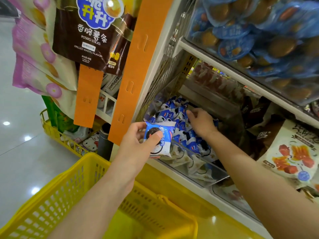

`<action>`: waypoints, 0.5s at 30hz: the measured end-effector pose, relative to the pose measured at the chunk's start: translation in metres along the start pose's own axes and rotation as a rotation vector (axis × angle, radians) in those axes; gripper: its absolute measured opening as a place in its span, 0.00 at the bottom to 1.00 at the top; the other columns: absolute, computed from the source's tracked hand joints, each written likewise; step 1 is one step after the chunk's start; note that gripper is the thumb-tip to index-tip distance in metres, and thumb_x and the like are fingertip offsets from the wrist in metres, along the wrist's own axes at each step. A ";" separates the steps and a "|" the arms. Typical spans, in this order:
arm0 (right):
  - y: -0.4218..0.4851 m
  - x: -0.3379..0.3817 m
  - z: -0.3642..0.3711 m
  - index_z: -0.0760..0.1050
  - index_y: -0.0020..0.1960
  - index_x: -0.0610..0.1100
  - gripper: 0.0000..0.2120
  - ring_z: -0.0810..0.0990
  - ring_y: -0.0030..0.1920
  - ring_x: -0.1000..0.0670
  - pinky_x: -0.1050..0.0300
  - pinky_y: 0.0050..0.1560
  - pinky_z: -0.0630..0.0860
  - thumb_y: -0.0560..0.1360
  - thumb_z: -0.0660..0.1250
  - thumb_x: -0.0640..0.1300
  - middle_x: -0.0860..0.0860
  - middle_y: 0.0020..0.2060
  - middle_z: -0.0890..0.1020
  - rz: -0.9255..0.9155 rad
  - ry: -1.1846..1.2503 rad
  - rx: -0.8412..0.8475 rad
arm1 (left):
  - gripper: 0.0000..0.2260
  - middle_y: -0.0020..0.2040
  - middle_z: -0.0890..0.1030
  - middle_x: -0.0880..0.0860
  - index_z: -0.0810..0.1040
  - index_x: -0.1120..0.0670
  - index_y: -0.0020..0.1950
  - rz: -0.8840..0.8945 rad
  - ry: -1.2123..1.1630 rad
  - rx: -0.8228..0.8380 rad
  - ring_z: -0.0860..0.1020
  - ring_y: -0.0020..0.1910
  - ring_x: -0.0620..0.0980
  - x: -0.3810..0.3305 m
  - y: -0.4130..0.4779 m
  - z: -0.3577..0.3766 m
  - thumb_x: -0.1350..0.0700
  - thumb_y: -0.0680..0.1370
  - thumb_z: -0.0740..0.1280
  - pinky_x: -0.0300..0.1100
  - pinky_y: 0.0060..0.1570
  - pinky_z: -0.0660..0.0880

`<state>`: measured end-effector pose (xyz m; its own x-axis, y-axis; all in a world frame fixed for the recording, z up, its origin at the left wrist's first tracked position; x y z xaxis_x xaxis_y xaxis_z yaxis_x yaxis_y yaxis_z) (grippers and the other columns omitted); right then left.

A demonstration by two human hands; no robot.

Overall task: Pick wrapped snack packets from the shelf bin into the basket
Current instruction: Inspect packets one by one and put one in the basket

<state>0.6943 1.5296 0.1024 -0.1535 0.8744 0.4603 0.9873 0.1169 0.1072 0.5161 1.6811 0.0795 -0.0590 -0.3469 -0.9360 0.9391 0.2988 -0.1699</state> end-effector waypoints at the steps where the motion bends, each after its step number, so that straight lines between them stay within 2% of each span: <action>1: -0.012 0.008 -0.005 0.74 0.57 0.41 0.14 0.74 0.43 0.52 0.62 0.41 0.69 0.80 0.57 0.49 0.52 0.42 0.75 -0.071 0.079 -0.063 | 0.16 0.55 0.80 0.50 0.70 0.49 0.62 -0.008 0.010 0.000 0.82 0.41 0.43 0.002 0.000 0.000 0.53 0.75 0.67 0.28 0.26 0.72; 2: -0.026 0.016 -0.010 0.74 0.57 0.44 0.11 0.74 0.40 0.54 0.66 0.37 0.67 0.80 0.57 0.48 0.54 0.41 0.76 -0.152 0.174 -0.108 | 0.16 0.54 0.80 0.49 0.70 0.49 0.62 -0.016 0.020 0.001 0.82 0.41 0.43 0.005 -0.001 0.001 0.53 0.75 0.67 0.28 0.26 0.72; 4: -0.057 0.031 -0.016 0.74 0.51 0.49 0.08 0.74 0.34 0.54 0.66 0.31 0.68 0.80 0.57 0.49 0.54 0.37 0.78 -0.276 0.332 -0.131 | 0.16 0.54 0.80 0.48 0.70 0.49 0.62 -0.029 0.048 0.008 0.82 0.41 0.43 0.010 -0.003 0.001 0.54 0.75 0.67 0.29 0.27 0.73; 6: -0.086 0.039 -0.017 0.75 0.47 0.49 0.09 0.76 0.39 0.56 0.64 0.36 0.71 0.79 0.57 0.50 0.52 0.40 0.80 -0.352 0.377 -0.103 | 0.16 0.55 0.79 0.47 0.69 0.48 0.62 -0.032 0.083 0.018 0.82 0.43 0.43 0.015 -0.006 0.002 0.55 0.75 0.67 0.30 0.28 0.73; 9: -0.124 0.043 -0.008 0.77 0.48 0.45 0.09 0.76 0.41 0.58 0.69 0.38 0.70 0.78 0.61 0.48 0.54 0.41 0.79 -0.465 0.304 -0.030 | 0.16 0.58 0.78 0.47 0.68 0.49 0.63 -0.011 0.137 0.030 0.81 0.47 0.44 0.019 -0.013 0.001 0.55 0.76 0.66 0.33 0.32 0.73; 11: -0.138 0.040 -0.001 0.79 0.48 0.45 0.07 0.77 0.41 0.59 0.69 0.39 0.72 0.77 0.63 0.46 0.54 0.40 0.80 -0.462 0.321 0.017 | 0.16 0.57 0.78 0.47 0.68 0.50 0.63 0.006 0.168 0.043 0.80 0.46 0.42 0.020 -0.018 0.001 0.56 0.77 0.65 0.29 0.30 0.72; 13: -0.147 0.032 0.005 0.79 0.45 0.44 0.08 0.79 0.37 0.54 0.61 0.38 0.77 0.77 0.63 0.46 0.50 0.36 0.81 -0.363 0.462 0.061 | 0.12 0.55 0.79 0.48 0.70 0.50 0.59 0.027 0.206 0.078 0.80 0.42 0.39 0.021 -0.023 0.001 0.58 0.76 0.65 0.27 0.29 0.71; 15: -0.150 0.024 0.010 0.79 0.42 0.41 0.11 0.79 0.35 0.45 0.52 0.36 0.79 0.77 0.62 0.46 0.42 0.35 0.81 -0.221 0.627 0.103 | 0.11 0.54 0.79 0.49 0.71 0.50 0.55 0.042 0.256 0.134 0.80 0.41 0.39 0.023 -0.027 0.002 0.61 0.76 0.66 0.28 0.33 0.74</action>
<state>0.5431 1.5379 0.0889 -0.3161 0.3898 0.8650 0.9240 0.3331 0.1876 0.4895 1.6634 0.0627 -0.0869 -0.0956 -0.9916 0.9779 0.1820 -0.1032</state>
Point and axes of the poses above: each hand's wrist, its own y-axis towards the middle knuckle, its own z-axis out of the palm, x = y × z, the point moved 3 cm from there along y, towards the middle knuckle
